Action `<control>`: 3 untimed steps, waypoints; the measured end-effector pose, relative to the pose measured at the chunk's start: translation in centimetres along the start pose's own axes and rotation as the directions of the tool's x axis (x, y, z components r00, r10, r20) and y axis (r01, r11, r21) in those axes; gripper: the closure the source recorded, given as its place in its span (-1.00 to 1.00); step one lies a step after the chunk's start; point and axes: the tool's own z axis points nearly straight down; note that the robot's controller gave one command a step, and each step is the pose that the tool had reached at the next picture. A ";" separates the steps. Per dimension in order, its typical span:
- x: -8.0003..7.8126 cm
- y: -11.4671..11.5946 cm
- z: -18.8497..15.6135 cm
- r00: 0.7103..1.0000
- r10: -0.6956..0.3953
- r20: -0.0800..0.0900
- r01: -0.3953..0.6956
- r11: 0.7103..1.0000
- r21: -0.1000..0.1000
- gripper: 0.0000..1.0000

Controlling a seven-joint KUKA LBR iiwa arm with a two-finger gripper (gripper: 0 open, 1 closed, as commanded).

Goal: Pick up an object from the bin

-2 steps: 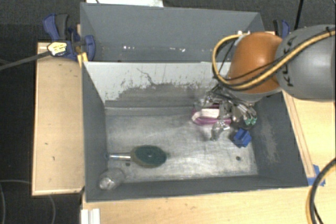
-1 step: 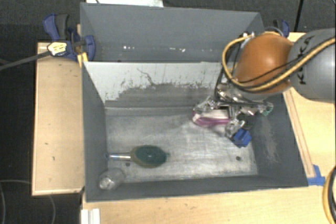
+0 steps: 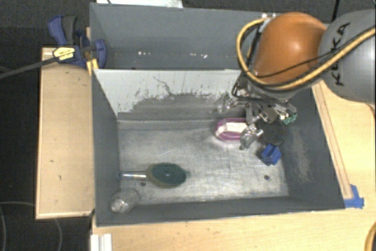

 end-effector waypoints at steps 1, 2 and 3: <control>2.7 -4.7 2.9 0.986 0.165 -0.010 -0.165 0.986 0.000 -1.00; 0.0 -2.1 10.5 1.000 0.012 -0.001 -0.012 1.000 -0.001 -1.00; 5.5 -8.0 10.3 0.994 -0.108 -0.004 0.108 0.994 -0.002 -1.00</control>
Offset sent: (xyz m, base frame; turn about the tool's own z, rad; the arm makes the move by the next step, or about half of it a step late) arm 0.0019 -0.0525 -0.0286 0.1643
